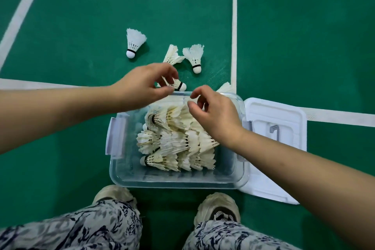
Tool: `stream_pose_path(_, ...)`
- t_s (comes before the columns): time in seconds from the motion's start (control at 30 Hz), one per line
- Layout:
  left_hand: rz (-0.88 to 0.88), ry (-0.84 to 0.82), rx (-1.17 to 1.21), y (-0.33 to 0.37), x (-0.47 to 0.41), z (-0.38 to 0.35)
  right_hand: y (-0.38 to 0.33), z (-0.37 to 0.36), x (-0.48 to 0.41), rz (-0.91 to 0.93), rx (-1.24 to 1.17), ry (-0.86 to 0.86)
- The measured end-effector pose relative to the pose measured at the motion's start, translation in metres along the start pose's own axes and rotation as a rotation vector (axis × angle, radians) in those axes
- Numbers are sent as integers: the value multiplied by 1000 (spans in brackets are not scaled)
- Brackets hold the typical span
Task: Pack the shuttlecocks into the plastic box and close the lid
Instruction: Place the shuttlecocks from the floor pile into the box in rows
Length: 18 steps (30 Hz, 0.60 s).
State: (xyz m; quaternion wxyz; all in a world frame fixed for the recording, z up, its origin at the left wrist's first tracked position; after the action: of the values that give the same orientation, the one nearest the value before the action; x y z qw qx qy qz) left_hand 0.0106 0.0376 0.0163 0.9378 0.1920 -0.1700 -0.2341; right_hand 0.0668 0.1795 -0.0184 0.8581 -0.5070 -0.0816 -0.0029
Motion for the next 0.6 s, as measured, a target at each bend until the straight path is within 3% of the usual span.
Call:
stream_pose_path(0.17, 83, -60, -104, -23, -46, -4, 0, 12, -9, 12, -74, 75)
stream_pose_path(0.6, 196, -271, -383, -83, -110, -55, 4, -3, -12, 43, -126, 0)
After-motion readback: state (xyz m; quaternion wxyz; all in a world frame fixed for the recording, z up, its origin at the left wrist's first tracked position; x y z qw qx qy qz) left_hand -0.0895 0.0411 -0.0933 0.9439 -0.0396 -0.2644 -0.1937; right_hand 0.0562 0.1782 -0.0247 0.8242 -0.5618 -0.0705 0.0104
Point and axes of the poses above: each hand's wrist, its own x-axis away from the middle knuckle, its own z-axis out of the back of the hand, y = z × x, the point moved 6 cm from there along -x, towards the middle knuckle, and after that the axes turned 15 degrees about -x, right-handed, at the moved point
